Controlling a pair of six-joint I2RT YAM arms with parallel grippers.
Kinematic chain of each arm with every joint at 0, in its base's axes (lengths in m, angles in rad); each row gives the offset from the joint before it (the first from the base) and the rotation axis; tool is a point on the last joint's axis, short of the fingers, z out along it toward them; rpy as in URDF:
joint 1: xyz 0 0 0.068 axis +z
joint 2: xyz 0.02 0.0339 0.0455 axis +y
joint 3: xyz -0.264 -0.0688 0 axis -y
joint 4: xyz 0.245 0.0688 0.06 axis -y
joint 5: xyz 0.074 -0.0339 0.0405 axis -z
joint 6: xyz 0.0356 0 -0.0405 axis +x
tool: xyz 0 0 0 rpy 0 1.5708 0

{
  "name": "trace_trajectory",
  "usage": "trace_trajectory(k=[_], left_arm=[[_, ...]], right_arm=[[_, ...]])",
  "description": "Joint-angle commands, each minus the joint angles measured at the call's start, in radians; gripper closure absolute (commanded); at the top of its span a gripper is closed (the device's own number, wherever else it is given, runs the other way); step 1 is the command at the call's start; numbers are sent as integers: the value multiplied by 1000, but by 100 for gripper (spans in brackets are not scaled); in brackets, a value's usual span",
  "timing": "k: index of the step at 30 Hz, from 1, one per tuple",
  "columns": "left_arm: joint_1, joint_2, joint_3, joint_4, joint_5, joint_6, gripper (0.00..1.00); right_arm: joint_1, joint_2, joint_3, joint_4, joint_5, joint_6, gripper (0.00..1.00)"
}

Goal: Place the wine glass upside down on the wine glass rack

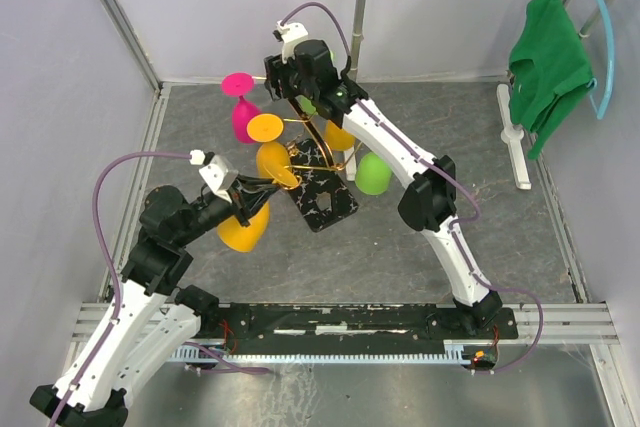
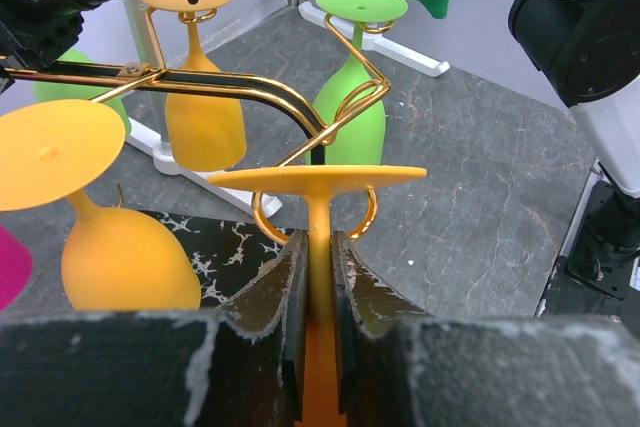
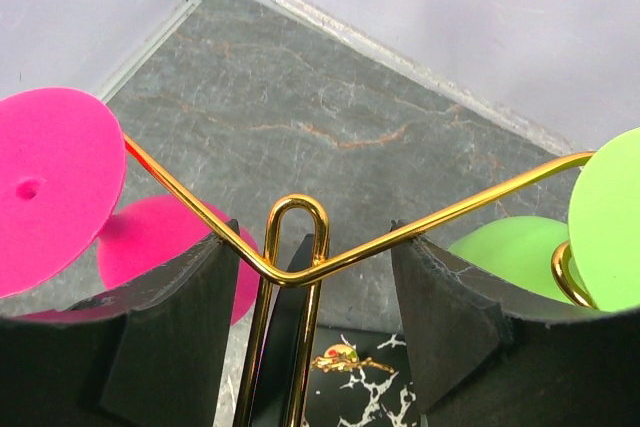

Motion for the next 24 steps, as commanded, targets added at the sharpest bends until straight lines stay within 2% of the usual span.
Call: trace_trajectory(k=[1, 10, 12, 14, 15, 24], left_arm=[[-1, -11, 32, 12, -18, 32, 97], [-1, -38, 1, 30, -25, 3, 97], [-2, -48, -11, 33, -30, -1, 97], [-1, -57, -20, 39, -33, -7, 97], [-1, -60, -26, 43, -32, -12, 97], [-1, -48, -72, 111, 41, -40, 97]], right_arm=[[3, 57, 51, 244, 93, -9, 31], [3, 12, 7, 214, 55, -25, 20], [3, -25, -32, 202, 40, -24, 14], [4, -70, -78, 192, 28, -27, 2], [4, -89, -97, 186, 28, -29, 0], [4, -215, -203, 114, 38, -53, 0]])
